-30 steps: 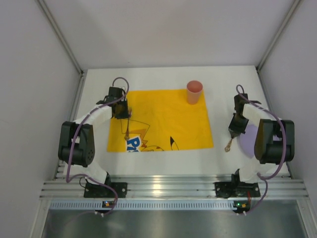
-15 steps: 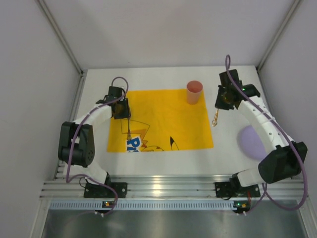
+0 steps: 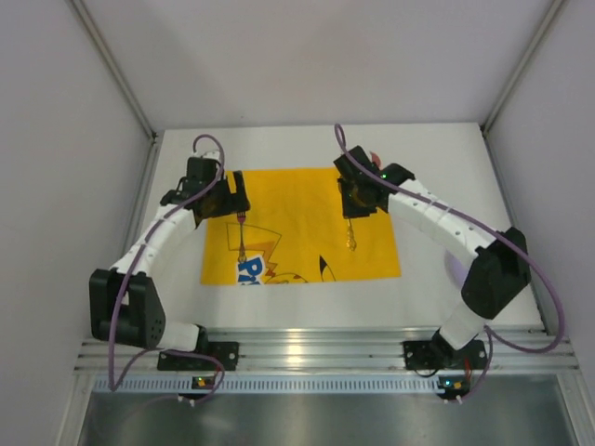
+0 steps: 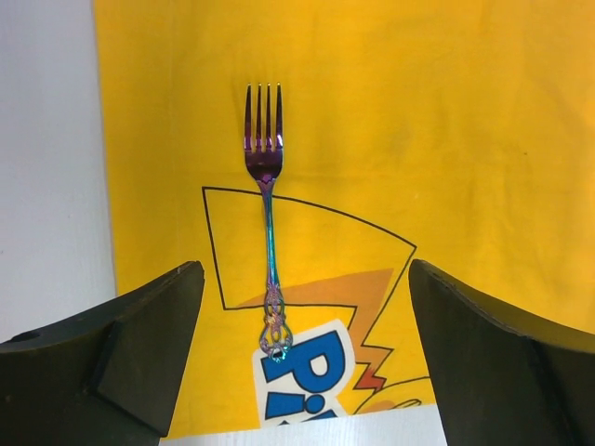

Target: Set the dinner table for one person

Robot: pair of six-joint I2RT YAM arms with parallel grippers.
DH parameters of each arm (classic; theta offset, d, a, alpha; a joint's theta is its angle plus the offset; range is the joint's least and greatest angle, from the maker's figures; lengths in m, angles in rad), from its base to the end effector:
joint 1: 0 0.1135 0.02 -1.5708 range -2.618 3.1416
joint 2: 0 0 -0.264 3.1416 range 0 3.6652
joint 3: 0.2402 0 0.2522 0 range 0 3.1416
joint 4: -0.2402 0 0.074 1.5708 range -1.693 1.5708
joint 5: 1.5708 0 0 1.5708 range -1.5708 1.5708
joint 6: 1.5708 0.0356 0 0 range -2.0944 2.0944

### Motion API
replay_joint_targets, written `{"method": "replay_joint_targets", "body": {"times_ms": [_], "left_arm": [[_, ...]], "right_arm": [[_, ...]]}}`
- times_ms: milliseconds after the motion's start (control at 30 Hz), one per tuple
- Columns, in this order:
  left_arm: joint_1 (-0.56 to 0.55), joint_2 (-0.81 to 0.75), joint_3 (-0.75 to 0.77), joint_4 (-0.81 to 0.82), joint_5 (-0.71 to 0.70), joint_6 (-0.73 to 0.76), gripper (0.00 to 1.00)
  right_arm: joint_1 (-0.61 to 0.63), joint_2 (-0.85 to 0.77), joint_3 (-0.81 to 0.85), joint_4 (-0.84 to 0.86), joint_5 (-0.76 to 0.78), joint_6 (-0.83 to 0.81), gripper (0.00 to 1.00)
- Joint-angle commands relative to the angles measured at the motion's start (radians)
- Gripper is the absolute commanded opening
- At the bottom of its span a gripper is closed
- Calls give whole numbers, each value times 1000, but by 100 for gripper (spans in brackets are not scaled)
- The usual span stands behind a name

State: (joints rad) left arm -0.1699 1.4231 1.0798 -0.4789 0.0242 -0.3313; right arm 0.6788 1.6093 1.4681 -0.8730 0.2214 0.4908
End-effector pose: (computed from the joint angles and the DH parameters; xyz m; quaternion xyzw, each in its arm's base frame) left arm 0.3020 -0.0527 0.2684 -0.0706 0.9280 -0.1016 0.3514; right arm 0.2684 0.2065 0.3099 -0.0595 0.9543 0.0622 0.2863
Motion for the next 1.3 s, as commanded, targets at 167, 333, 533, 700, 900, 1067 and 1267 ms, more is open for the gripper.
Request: {"method": "replay_joint_targets", "body": {"times_ms": [167,333,533,700,900,1067,1267], "left_arm": [[4,-209,-83,-85,13,-43,97],[4,-286,-115,-141,-9,-46,97],[4,-380,-138,-191,-15,-63,96],[4,-395,-152,-217,-15,-49,96],[4,-362,-133,-204,-17,-41,96],[4,-309,-110,-168,2,-40,95],[3,-280,-103,-138,11,-40,95]], "right_arm": [[-33,266,162,114,-62,26,0],[-79,365,189,108,-60,83,0],[-93,434,185,111,-43,71,0],[-91,459,198,167,-122,20,16],[-79,397,221,155,-119,-12,65],[-59,207,189,118,-105,-12,68],[-73,-119,60,62,11,-6,76]]}}
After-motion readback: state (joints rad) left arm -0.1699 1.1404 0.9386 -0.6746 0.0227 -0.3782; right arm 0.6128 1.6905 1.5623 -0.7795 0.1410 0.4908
